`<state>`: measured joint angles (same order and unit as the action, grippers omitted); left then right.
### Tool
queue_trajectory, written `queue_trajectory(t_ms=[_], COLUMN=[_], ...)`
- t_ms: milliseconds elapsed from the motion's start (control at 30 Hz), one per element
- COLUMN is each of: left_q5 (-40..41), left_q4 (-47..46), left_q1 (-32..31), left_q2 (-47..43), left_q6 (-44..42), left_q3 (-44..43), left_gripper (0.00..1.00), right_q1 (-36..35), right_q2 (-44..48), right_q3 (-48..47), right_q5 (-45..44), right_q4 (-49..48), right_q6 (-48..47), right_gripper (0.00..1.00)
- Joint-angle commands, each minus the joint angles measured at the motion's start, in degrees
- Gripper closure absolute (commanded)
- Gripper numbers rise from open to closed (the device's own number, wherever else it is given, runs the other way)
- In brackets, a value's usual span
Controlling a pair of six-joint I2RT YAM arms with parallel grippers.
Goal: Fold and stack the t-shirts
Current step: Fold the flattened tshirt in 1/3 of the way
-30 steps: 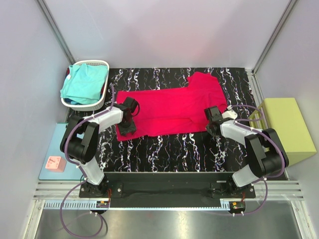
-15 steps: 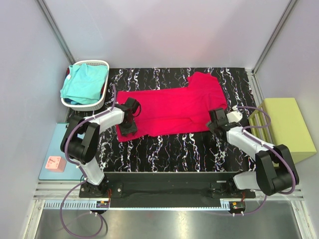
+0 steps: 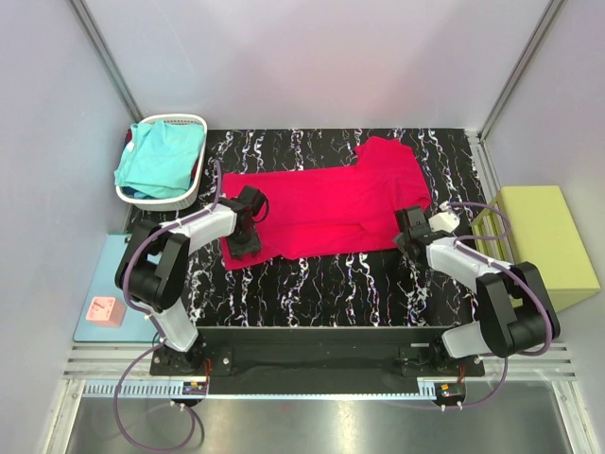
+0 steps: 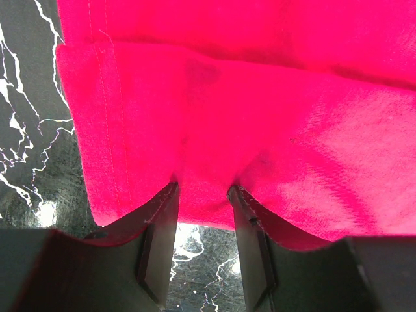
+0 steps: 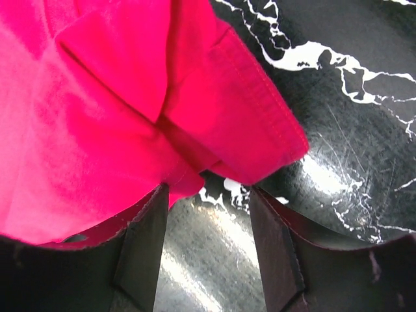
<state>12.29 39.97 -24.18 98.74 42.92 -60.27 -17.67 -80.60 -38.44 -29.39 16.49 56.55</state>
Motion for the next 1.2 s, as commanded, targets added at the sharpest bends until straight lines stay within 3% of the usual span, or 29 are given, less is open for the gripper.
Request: queue_trajectory(t_ms=[0,833,933,1067,1100,1167], left_q5=[0.01,0.45,0.36,0.27,0.36,0.27], left_q4=[-0.15,0.02,0.02,0.02,0.02,0.02], left_q1=[-0.34,-0.34,-0.34,-0.34,-0.34,-0.34], left_q2=[-1.53,-2.67,-2.41,-2.32,-2.41,-2.41], left_q6=[-0.38,-0.46,-0.38,-0.29,-0.29,-0.38], left_q3=[0.59,1.56,1.73,1.65,1.65,1.56], left_gripper=[0.57,0.57,0.57,0.57,0.57,0.57], right_q1=[0.8,0.88,0.97,0.97,0.97,0.89], right_q2=[-1.58,-6.94,-7.29,-7.03,-6.86,-6.15], right_q3=[-0.85,-7.44,-7.36,-7.09,-7.0,-6.74], right_q5=[-2.61,-0.94,-0.94,-0.5,-0.41,-0.32], right_q4=[-3.48,-4.8,-4.8,-4.8,-4.8,-4.63], right_q6=[-0.92,-2.33,-2.33,-2.07,-1.98,-1.89], right_gripper=[0.4,0.5,0.57,0.8,0.9,0.97])
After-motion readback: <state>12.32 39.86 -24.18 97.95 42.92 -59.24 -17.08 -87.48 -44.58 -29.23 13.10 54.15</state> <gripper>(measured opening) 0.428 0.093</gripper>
